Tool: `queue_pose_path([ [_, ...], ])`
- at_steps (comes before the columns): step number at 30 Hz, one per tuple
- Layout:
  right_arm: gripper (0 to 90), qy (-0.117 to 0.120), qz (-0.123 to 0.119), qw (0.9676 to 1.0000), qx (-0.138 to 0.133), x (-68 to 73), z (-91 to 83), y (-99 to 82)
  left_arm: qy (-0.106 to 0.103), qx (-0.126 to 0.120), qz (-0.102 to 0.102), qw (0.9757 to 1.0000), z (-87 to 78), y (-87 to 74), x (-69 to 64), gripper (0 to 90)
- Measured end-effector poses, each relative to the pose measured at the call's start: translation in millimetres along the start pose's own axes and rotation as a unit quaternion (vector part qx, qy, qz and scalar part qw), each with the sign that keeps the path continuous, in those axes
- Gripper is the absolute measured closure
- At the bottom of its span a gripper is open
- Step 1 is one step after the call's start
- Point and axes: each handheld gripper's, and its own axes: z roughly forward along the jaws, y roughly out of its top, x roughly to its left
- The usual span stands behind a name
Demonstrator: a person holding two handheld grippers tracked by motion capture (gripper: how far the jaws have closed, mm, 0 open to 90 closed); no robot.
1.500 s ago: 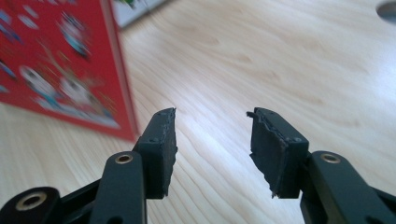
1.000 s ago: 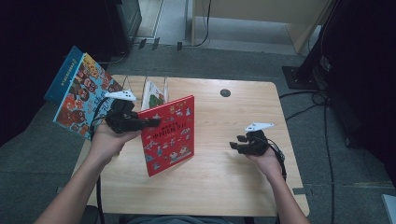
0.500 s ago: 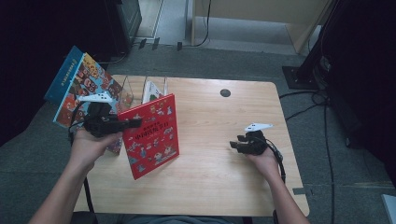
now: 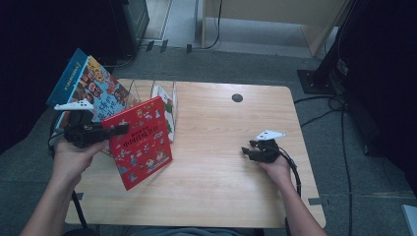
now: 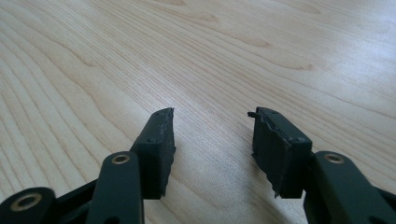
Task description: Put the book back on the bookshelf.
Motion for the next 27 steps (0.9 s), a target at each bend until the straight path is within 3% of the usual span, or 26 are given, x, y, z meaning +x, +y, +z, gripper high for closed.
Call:
queue_pose_path([
  [3, 46.5, -0.005, -0.021, 0.9997, -0.01, 2.1, 0.9, -3.4, 0.011, -0.004, -0.007, 0.9999, -7.1, -1.9, 5.5, 80.5],
  [18, 45.5, -0.009, -0.017, 0.9998, -0.01, 3.0, 1.4, -3.2, 0.056, -0.021, -0.033, 0.9977, -26.9, -6.5, 36.8, 80.5],
  [27, 45.0, -0.009, -0.017, 0.9997, -0.011, 2.7, 2.1, -2.8, 0.075, -0.033, -0.038, 0.9959, -17.9, 1.9, 49.2, 80.5],
])
